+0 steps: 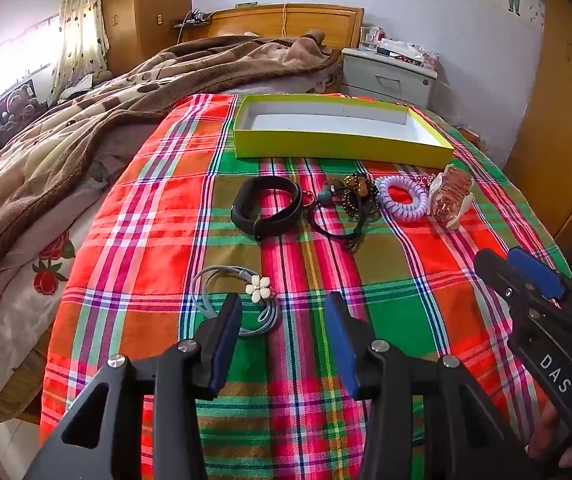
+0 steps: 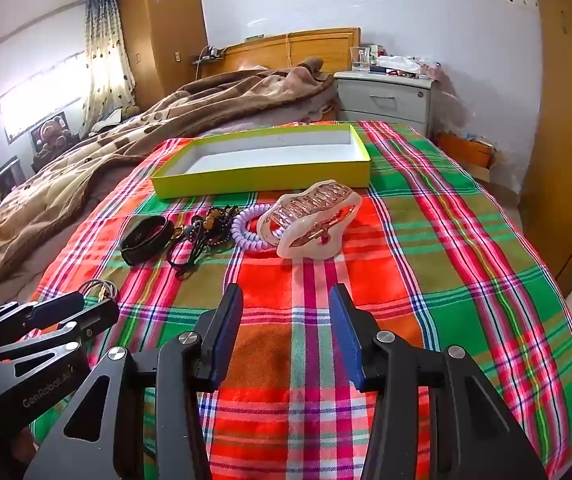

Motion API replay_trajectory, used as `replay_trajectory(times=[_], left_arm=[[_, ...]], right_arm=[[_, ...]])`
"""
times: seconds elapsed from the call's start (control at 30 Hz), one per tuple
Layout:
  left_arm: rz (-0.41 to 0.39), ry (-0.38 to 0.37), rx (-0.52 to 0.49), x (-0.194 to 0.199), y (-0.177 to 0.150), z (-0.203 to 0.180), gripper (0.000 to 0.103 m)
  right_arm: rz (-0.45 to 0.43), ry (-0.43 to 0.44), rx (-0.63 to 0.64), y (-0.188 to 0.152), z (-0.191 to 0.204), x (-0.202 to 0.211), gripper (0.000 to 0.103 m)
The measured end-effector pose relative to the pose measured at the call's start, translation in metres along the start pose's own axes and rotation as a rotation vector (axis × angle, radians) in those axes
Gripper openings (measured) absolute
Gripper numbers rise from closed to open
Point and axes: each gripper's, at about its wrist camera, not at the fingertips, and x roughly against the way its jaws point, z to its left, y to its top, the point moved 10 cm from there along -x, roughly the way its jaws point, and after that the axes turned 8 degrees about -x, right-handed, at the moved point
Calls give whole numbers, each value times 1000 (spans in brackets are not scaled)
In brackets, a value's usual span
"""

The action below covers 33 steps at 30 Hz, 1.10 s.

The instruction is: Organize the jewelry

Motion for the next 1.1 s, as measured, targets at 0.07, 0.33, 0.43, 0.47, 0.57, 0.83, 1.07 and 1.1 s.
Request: replay_trajectory(times=[0.07,0.33,0.43,0.47,0.57,0.83,1.07,1.1], left_arm=[[1,0,-1,0,0,0,45],[0,8,4,1,1,0,45],[5,8,5,0,0,0,45],[5,8,5,0,0,0,45],[4,11,5,1,0,0,45],[7,13,7,1,-1,1,45],[8,14,6,1,-2,1,45],[8,15,6,1,-1,2,45]], right_arm=[[0,-1,2,0,0,0,46],[2,1,2,-1,1,-1,46],[0,0,2,-1,1,-1,46],[-1,1,1,0,1,-1,46],[0,1,0,-1,1,0,46],[-1,0,-1,-1,1,0,46],[-1,1,-3,-1,1,1,46],[-1,-1,-2,-1,1,0,46]])
